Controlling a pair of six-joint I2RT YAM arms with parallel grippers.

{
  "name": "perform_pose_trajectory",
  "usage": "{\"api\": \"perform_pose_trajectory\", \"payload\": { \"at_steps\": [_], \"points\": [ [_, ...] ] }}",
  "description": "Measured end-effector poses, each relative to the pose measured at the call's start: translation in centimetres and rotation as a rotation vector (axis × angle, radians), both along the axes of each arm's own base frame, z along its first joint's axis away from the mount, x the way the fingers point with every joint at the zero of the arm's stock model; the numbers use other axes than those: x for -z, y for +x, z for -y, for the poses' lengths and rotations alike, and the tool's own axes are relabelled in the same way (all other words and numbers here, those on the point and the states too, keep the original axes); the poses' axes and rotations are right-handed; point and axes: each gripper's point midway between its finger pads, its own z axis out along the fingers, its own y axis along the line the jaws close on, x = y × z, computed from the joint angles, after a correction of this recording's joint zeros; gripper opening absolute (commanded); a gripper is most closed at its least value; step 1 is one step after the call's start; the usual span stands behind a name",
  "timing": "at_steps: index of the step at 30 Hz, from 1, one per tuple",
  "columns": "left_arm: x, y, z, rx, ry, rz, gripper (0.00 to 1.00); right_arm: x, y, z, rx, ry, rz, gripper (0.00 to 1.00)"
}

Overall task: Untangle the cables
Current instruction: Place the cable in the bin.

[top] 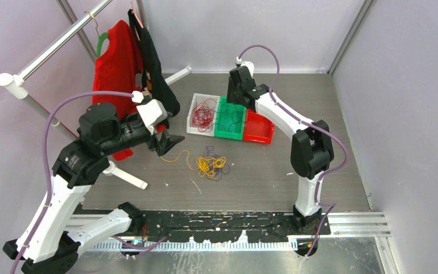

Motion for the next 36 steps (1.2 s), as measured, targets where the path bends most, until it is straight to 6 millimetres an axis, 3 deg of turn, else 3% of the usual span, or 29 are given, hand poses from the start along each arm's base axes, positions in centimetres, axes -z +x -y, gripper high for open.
{"api": "perform_pose_trajectory", "payload": {
  "at_steps": [4,8,10,23,25,27,30,33,36],
  "points": [
    [0.0,0.0,0.0,0.0,0.001,0.001,0.74,1.7,-0.7,0.3,0.001,-0.018,-0.039,0.31],
    [0.0,0.0,0.0,0.0,0.001,0.002,0.75,2.2,-0.5,0.0,0.005,0.0,-0.048,0.08],
    [0.0,0.0,0.0,0.0,0.002,0.002,0.75,2.9,-0.4,-0.3,0.008,0.007,-0.058,0.03],
    [-0.1,-0.1,-0.1,0.001,0.002,0.012,0.75,11.7,0.0,0.0,0.08,-0.054,-0.179,0.01],
    [-0.2,-0.1,-0.2,0.002,0.003,0.017,0.75,12.3,-0.1,0.0,0.082,-0.058,-0.189,0.08],
    [-0.2,-0.1,-0.2,0.003,0.005,0.023,0.75,12.5,-0.2,-0.1,0.078,-0.062,-0.195,0.29],
    [-0.2,-0.1,-0.2,0.004,0.008,0.026,0.75,11.8,-0.4,-0.5,0.059,-0.062,-0.185,0.43],
    [-0.1,-0.2,-0.2,0.004,0.01,0.024,0.75,9.8,-1.6,-0.6,0.025,-0.045,-0.168,0.48],
    [0.0,-0.2,-0.3,0.001,0.014,0.021,0.75,6.0,-3.0,-0.7,-0.017,-0.016,-0.12,0.53]
  ]
}}
